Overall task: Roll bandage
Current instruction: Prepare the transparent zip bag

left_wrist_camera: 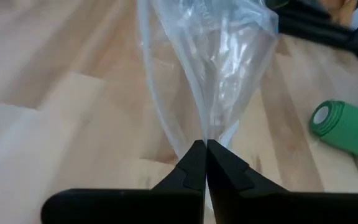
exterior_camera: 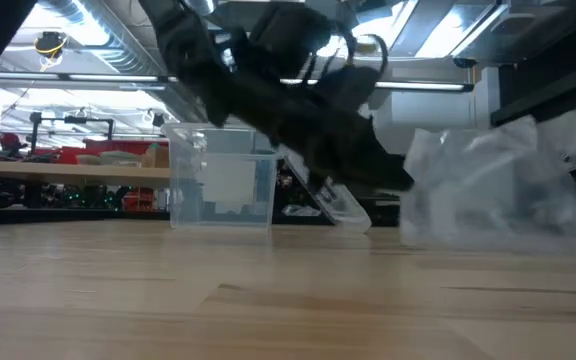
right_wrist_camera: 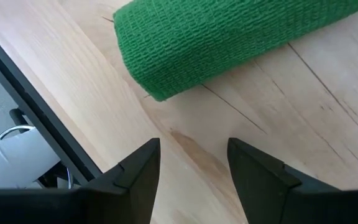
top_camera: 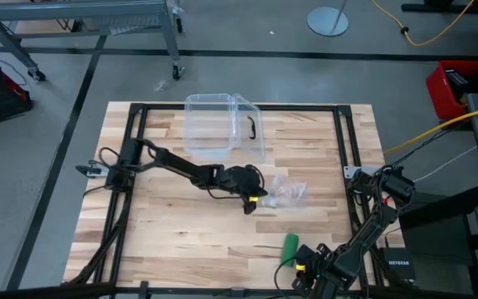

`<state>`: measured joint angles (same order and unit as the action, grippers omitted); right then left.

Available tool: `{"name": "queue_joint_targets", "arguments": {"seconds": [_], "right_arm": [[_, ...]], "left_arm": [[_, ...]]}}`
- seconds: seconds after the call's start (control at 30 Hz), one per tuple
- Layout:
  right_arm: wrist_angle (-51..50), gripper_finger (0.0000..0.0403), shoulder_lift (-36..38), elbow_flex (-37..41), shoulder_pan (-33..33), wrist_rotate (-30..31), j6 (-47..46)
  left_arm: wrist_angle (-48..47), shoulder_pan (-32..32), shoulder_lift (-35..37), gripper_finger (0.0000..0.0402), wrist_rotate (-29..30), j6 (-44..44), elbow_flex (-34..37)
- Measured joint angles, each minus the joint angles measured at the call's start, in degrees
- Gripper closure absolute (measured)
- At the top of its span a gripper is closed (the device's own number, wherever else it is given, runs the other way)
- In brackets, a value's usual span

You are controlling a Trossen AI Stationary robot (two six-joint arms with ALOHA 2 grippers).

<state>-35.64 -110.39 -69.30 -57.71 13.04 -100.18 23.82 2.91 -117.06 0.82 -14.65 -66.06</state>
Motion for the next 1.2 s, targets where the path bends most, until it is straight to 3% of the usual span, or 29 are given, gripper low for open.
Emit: {"name": "queue_joint_targets", "arguments": {"seconds": [0.33, 0.63, 0.87, 1.2], "right_arm": [[-1.36, 0.0212, 0.0, 0.0, 0.02, 4.03, 0.07], [-2.78, 0.0212, 0.42, 0.0, 2.36, 7.56, 0.9], [-3.49, 0.0212, 4.05, -0.13, 5.45, 10.23, 6.59], [-3.39, 0.0212, 7.72, -0.17, 6.47, 11.66, 9.2]], "left_arm": [[-34.47, 0.19, 20.92, 0.0401, 11.73, 12.07, -0.07], [-58.4, 4.17, 36.61, 0.0401, 16.49, 11.57, -0.07], [-67.49, 9.07, 38.96, 0.0401, 16.34, 9.07, -0.07], [-67.78, 12.58, 38.96, 0.0401, 16.34, 7.58, -0.07]]}}
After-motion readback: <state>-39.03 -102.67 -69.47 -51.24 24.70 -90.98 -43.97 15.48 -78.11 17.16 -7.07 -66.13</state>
